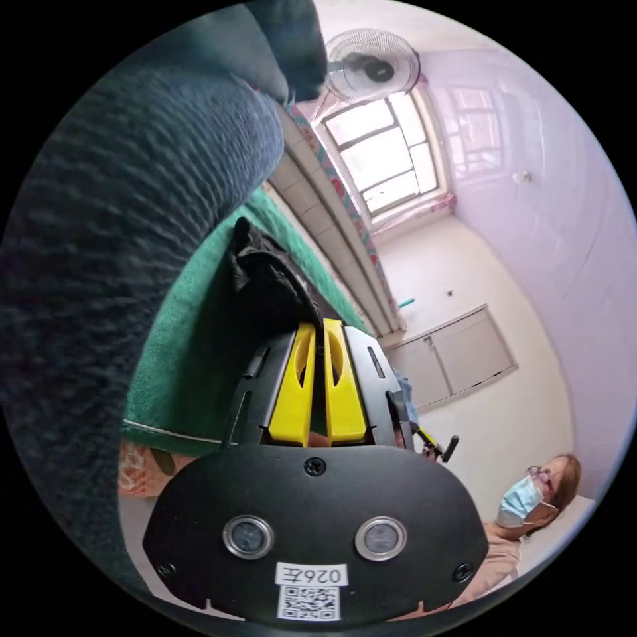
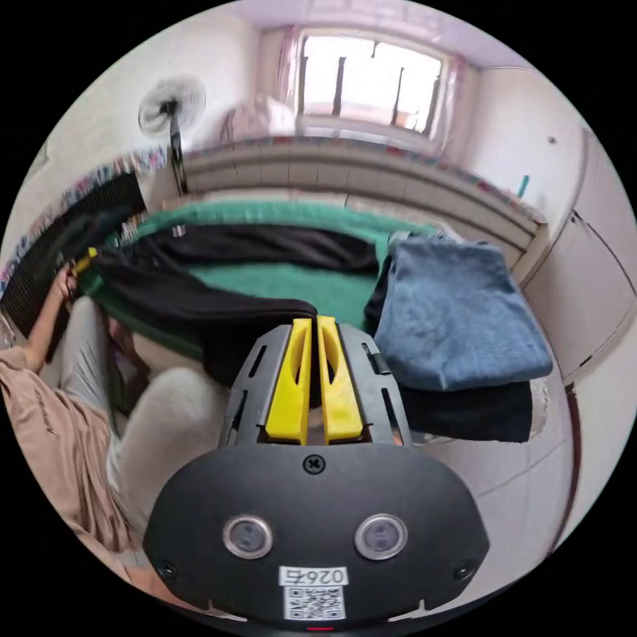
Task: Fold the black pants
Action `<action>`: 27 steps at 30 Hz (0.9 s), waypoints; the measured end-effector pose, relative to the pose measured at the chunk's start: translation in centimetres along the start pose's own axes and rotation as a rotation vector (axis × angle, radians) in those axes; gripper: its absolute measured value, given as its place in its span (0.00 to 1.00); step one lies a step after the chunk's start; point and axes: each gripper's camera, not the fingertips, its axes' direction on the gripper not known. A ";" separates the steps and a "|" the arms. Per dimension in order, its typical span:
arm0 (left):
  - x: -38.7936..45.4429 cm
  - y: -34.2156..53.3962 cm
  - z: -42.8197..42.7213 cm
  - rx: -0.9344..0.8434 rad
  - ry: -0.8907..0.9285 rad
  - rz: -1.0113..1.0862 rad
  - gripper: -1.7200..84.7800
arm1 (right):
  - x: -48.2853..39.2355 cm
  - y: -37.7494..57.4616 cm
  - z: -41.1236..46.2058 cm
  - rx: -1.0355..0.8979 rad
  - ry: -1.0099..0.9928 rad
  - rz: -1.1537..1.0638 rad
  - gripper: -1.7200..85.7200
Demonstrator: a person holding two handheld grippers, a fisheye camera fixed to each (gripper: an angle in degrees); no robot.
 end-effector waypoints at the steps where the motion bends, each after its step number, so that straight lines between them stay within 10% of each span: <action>1: -0.3 -0.2 -0.9 0.043 0.050 -0.015 0.02 | -0.2 0.1 -2.2 0.102 0.035 0.029 0.00; 14: 0.8 -10.9 3.2 0.114 0.091 -0.088 0.02 | -2.7 -15.4 8.3 0.043 0.418 -0.078 0.00; 27: 2.9 -31.3 20.3 -0.137 -0.295 -0.068 0.07 | 0.9 -32.5 40.4 -0.313 0.399 -0.044 0.00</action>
